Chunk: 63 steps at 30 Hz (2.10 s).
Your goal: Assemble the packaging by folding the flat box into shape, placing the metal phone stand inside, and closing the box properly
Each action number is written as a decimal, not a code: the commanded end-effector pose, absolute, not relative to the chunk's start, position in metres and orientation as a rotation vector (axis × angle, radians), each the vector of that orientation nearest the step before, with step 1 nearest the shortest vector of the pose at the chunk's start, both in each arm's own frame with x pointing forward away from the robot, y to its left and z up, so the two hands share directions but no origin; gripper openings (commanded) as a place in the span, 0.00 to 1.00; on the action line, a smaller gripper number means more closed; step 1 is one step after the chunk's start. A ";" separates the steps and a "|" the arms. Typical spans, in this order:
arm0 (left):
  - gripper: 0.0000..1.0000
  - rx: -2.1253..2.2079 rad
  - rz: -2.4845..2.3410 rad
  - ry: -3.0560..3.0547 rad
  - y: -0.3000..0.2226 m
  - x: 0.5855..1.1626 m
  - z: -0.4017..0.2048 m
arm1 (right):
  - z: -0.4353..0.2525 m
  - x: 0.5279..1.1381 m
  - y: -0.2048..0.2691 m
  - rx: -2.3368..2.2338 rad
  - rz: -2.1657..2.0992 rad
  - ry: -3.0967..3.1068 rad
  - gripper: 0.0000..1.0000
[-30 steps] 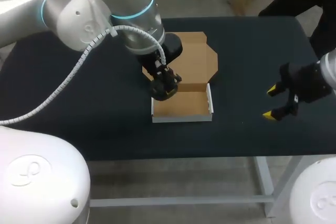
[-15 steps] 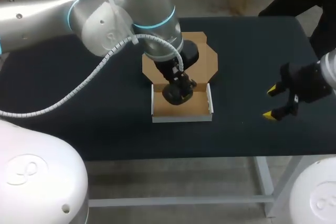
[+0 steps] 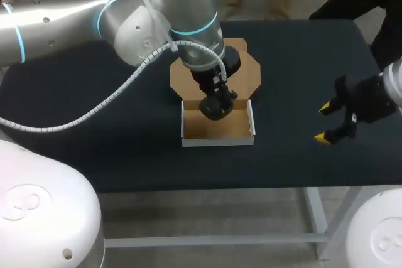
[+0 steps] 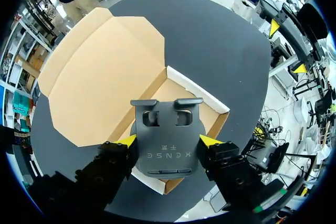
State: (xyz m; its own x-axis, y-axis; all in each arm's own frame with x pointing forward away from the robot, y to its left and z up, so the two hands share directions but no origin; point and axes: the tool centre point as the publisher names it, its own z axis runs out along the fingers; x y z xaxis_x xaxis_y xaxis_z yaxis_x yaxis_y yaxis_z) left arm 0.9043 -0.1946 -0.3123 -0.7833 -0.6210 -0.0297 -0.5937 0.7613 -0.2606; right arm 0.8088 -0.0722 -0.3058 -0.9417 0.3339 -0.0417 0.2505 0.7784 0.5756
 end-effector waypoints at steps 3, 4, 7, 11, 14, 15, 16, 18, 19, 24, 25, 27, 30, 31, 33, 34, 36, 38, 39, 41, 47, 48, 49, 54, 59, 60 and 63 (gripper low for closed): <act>0.00 -1.010 -0.345 2.840 -0.201 0.915 -0.329 | -0.305 0.808 -0.073 0.465 0.891 2.826 1.00; 0.00 -1.017 -0.348 2.843 -0.200 0.916 -0.330 | -0.305 0.808 -0.073 0.465 0.891 2.826 1.00; 0.00 -1.034 -0.348 2.840 -0.199 0.922 -0.336 | -0.305 0.808 -0.073 0.465 0.891 2.826 1.00; 0.00 -1.053 -0.348 2.837 -0.198 0.925 -0.345 | -0.305 0.808 -0.073 0.465 0.891 2.826 1.00; 0.00 -1.075 -0.342 2.839 -0.198 0.926 -0.353 | -0.305 0.808 -0.073 0.465 0.891 2.826 1.00; 0.00 -1.091 -0.338 2.847 -0.199 0.926 -0.356 | -0.305 0.808 -0.073 0.465 0.891 2.826 1.00; 0.00 -1.094 -0.337 2.845 -0.199 0.926 -0.359 | -0.305 0.808 -0.073 0.465 0.891 2.826 1.00; 0.00 -1.111 -0.333 2.840 -0.200 0.926 -0.364 | -0.305 0.808 -0.073 0.465 0.891 2.826 1.00; 0.00 -1.117 -0.332 2.839 -0.201 0.927 -0.367 | -0.305 0.808 -0.073 0.465 0.891 2.826 1.00; 0.00 -1.155 -0.326 2.843 -0.200 0.925 -0.376 | -0.305 0.808 -0.073 0.465 0.891 2.826 1.00; 0.00 -1.160 -0.325 2.844 -0.200 0.925 -0.378 | -0.305 0.808 -0.073 0.465 0.891 2.826 1.00; 0.00 -1.167 -0.320 2.847 -0.200 0.923 -0.382 | -0.305 0.808 -0.073 0.465 0.891 2.826 1.00; 0.00 -1.173 -0.317 2.849 -0.200 0.921 -0.388 | -0.305 0.808 -0.073 0.465 0.891 2.826 1.00; 0.00 -1.173 -0.313 2.848 -0.201 0.920 -0.390 | -0.305 0.808 -0.073 0.465 0.891 2.826 1.00; 0.00 -1.170 -0.310 2.846 -0.201 0.918 -0.394 | -0.305 0.808 -0.073 0.465 0.891 2.826 1.00; 0.00 -1.164 -0.300 2.842 -0.201 0.917 -0.396 | -0.305 0.808 -0.073 0.465 0.891 2.826 1.00; 0.00 -1.164 -0.297 2.839 -0.202 0.917 -0.399 | -0.305 0.808 -0.073 0.465 0.891 2.826 1.00; 0.00 -1.170 -0.287 2.831 -0.202 0.918 -0.401 | -0.305 0.808 -0.073 0.465 0.891 2.826 1.00; 0.09 -1.176 -0.283 2.829 -0.202 0.919 -0.402 | -0.305 0.808 -0.073 0.465 0.891 2.826 1.00; 0.70 -1.189 -0.275 2.821 -0.202 0.920 -0.402 | -0.305 0.808 -0.073 0.465 0.891 2.826 1.00; 1.00 -1.216 -0.280 2.794 -0.200 0.916 -0.395 | -0.305 0.808 -0.073 0.465 0.891 2.826 1.00; 1.00 -1.227 -0.281 2.790 -0.199 0.915 -0.393 | -0.305 0.808 -0.073 0.465 0.891 2.826 1.00; 1.00 -1.238 -0.277 2.785 -0.199 0.915 -0.391 | -0.305 0.808 -0.073 0.465 0.891 2.826 1.00; 1.00 -1.374 -0.218 2.700 -0.197 0.909 -0.380 | -0.305 0.808 -0.073 0.465 0.891 2.826 1.00; 1.00 -1.471 -0.168 2.597 -0.197 0.899 -0.370 | -0.305 0.808 -0.073 0.465 0.891 2.826 1.00; 1.00 -1.503 -0.153 2.574 -0.198 0.897 -0.368 | -0.305 0.808 -0.073 0.465 0.891 2.826 1.00; 1.00 -1.574 -0.152 2.533 -0.199 0.893 -0.363 | -0.305 0.808 -0.073 0.465 0.891 2.826 1.00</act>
State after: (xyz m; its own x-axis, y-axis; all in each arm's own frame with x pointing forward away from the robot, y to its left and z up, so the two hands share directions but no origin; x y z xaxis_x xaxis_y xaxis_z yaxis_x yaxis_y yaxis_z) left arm 0.8989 -0.1970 -0.3705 -0.4613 -0.8870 -0.0204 -0.8740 0.4582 -0.1620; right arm 0.8079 -0.0723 -0.3050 -0.9414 0.3346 -0.0420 0.2510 0.7783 0.5755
